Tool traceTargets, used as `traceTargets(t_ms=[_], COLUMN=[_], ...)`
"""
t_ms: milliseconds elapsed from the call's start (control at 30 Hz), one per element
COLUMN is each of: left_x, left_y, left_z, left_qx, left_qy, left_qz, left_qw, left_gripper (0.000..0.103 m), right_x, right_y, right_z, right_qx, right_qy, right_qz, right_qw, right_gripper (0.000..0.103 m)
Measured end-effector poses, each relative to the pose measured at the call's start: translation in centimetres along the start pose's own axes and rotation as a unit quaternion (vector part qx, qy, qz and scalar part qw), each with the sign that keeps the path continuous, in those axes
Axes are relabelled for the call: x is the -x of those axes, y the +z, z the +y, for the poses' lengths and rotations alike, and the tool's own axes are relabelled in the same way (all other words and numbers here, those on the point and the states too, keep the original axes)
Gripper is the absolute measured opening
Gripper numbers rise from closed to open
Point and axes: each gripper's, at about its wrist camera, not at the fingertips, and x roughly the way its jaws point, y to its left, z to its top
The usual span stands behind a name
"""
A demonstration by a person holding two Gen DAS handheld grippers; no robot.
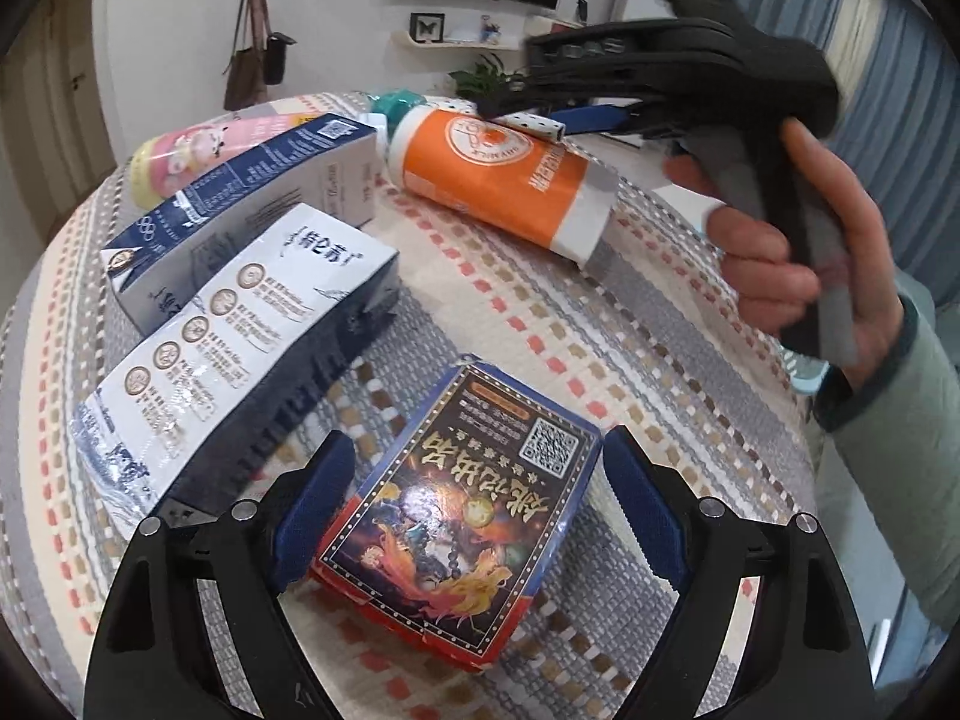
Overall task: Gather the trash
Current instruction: 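Grasp the card box with left tool while right tool grasps the polka-dot cloth, then carry card box and polka-dot cloth to the blue basket and release both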
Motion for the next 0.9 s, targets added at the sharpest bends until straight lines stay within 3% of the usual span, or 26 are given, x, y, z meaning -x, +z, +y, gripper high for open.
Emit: traceTargets(t_ms=[33,100,167,233,300,367,433,500,700,900], left_x=[0.0,-0.1,0.1,0.2,0.5,0.7,0.9,1.2,2.4,6.0], left_y=[0.0,0.2,-0.1,-0.3,-0.7,-1.2,-1.4,-1.5,-2.0,-0.8], left_z=[-0.3,-0.6,-1.0,-1.5,-1.8,-2.1,-2.3,-2.3,-1.7,-3.5], left_qx=[-0.004,-0.007,-0.008,-0.011,-0.015,-0.016,-0.018,-0.019,0.008,-0.003], left_qy=[0.001,-0.001,-0.009,-0.012,-0.017,-0.014,0.007,0.015,0.005,-0.004], left_qz=[0.001,0.005,0.008,0.013,0.013,0.012,0.009,0.007,-0.010,-0.070], left_qw=[1.0000,1.0000,0.9999,0.9998,0.9997,0.9997,0.9998,0.9997,0.9999,0.9975], left_gripper=[0.083,0.083,0.083,0.083,0.083,0.082,0.069,0.063,0.061,0.061], right_x=[-0.3,-0.6,-0.4,-0.1,0.5,1.1,1.7,2.5,7.4,13.2], right_y=[0.2,0.3,0.2,-0.1,-0.4,-0.8,-1.3,-1.6,-2.3,-3.5], right_z=[-0.2,-0.4,-0.3,0.2,0.7,1.0,1.3,1.7,2.1,1.4], right_qx=[-0.006,-0.013,-0.017,-0.005,0.007,0.014,0.017,0.019,0.020,0.017], right_qy=[0.019,0.041,0.063,0.062,0.059,0.053,0.051,0.048,0.051,0.041], right_qz=[0.001,0.005,0.011,0.009,0.005,0.003,-0.005,-0.017,-0.072,-0.130], right_qw=[1.000,0.999,0.998,0.998,0.998,0.998,0.999,0.999,0.996,0.991], right_gripper=[0.059,0.044,0.040,0.035,0.022,0.015,0.013,0.012,0.012,0.012])
